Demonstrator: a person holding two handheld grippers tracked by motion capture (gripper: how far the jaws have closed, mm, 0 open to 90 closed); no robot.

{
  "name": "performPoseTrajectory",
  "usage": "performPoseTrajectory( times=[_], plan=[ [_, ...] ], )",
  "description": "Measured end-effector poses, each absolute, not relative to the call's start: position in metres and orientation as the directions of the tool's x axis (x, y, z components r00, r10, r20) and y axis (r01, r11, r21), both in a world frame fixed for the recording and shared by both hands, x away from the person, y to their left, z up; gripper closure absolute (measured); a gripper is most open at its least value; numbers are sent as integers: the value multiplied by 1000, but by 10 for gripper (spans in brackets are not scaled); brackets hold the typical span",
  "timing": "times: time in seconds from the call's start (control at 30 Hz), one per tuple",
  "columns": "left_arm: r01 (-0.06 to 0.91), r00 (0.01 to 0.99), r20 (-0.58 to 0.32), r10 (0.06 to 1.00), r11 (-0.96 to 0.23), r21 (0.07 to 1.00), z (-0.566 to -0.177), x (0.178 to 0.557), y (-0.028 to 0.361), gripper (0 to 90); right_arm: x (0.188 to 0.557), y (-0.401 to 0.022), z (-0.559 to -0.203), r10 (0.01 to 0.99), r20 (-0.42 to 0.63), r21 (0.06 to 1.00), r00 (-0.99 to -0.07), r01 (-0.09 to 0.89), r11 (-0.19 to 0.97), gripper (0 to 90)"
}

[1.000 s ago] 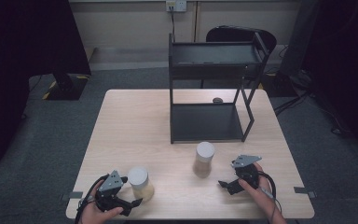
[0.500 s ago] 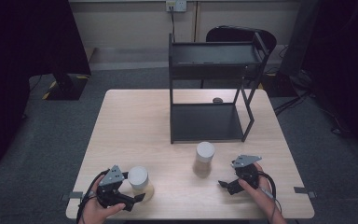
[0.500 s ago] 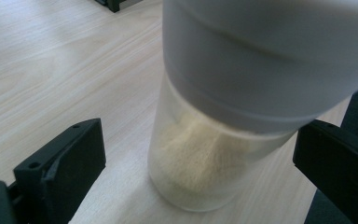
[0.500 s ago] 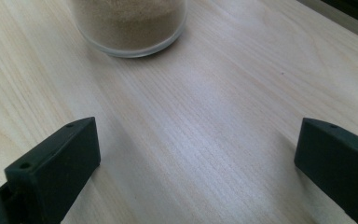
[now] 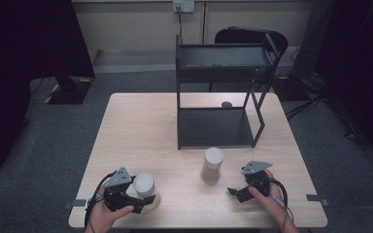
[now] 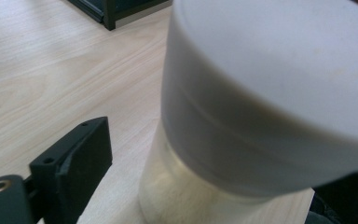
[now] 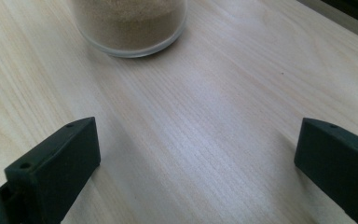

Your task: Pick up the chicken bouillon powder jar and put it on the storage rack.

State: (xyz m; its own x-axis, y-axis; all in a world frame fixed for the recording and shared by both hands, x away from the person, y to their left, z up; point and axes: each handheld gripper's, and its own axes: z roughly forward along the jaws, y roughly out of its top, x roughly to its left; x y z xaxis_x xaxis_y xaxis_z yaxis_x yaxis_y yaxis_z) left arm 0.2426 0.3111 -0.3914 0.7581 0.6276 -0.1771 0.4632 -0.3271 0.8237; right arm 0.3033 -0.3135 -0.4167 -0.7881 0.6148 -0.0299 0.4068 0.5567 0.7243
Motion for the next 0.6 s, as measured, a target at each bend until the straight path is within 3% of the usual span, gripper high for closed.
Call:
performPoseTrajectory(
  times=[0.33,0.6],
  plan=[
    [415,791,-140,596,-353,839,-388,245,306,283,303,-314,-417,615,-30,724,-788,407,557,0],
    [397,792,-95,604,-389,831,-380,243,299,319,303,-314,-417,615,-30,724,-788,407,557,0]
  ],
)
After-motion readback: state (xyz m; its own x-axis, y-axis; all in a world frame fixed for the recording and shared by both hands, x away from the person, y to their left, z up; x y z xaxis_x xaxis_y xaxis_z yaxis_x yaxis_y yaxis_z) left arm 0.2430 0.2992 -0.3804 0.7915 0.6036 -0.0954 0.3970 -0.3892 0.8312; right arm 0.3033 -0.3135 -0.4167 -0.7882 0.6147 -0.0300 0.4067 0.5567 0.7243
